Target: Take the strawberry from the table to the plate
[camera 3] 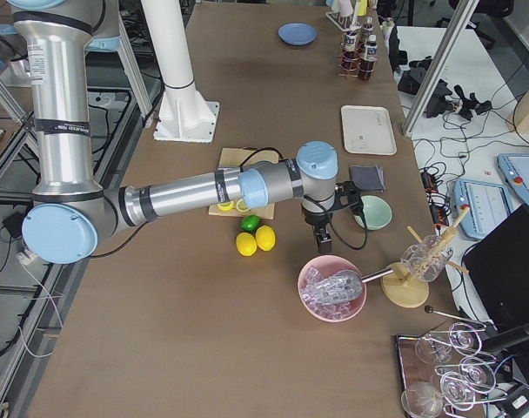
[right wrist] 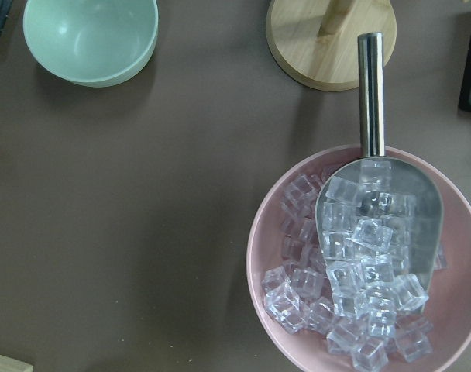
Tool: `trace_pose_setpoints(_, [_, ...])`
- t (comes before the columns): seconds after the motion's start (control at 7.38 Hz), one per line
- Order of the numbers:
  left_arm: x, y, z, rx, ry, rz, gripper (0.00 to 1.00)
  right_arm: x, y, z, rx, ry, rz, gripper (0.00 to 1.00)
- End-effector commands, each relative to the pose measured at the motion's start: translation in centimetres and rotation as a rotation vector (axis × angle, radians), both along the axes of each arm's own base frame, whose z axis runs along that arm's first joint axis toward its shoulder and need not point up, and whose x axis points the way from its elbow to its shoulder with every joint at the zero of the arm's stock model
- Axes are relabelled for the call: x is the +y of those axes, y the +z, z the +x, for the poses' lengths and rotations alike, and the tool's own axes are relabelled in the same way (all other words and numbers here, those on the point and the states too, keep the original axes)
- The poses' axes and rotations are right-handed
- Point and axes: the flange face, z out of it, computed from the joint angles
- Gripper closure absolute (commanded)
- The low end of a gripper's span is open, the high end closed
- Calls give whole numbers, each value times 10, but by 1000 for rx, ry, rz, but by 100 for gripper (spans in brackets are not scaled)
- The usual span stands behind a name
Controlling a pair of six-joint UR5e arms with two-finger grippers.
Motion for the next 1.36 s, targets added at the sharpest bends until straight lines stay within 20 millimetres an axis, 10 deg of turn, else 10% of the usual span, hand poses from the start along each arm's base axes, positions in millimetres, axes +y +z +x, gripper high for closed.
trace_pose_setpoints(0.0, [3, 70, 0, -6, -5, -83, 2, -2, -28, -50, 17, 25, -30, 0])
trace_pose_setpoints(0.41, [7, 143, 1, -76, -17, -122, 2, 1, -33, -83, 25, -5, -27, 0])
trace_pose_setpoints(0.81, [1, 162, 32, -64, 1, -151, 3, 1, -44, -132, 14, 41, 1, 1])
trace_pose_setpoints(1.22, [-10, 177, 39, -55, 15, -190, 3, 0, -46, -133, 12, 41, 5, 1])
